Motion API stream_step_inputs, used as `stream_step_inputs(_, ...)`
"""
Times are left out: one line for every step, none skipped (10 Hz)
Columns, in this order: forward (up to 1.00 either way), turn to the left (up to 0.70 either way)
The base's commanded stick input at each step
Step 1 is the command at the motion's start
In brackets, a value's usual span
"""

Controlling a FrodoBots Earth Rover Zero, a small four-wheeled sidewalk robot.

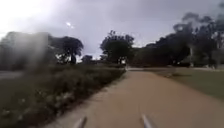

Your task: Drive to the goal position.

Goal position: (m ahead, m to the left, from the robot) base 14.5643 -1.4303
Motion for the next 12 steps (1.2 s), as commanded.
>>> stream_step_inputs(0.59, -0.41)
stream_step_inputs(0.59, -0.41)
stream_step_inputs(0.59, -0.41)
stream_step_inputs(0.59, -0.41)
stream_step_inputs(0.59, -0.41)
stream_step_inputs(0.59, -0.41)
stream_step_inputs(0.59, -0.41)
stream_step_inputs(0.59, -0.41)
stream_step_inputs(0.59, -0.41)
stream_step_inputs(0.59, -0.41)
stream_step_inputs(0.59, -0.41)
stream_step_inputs(0.59, -0.41)
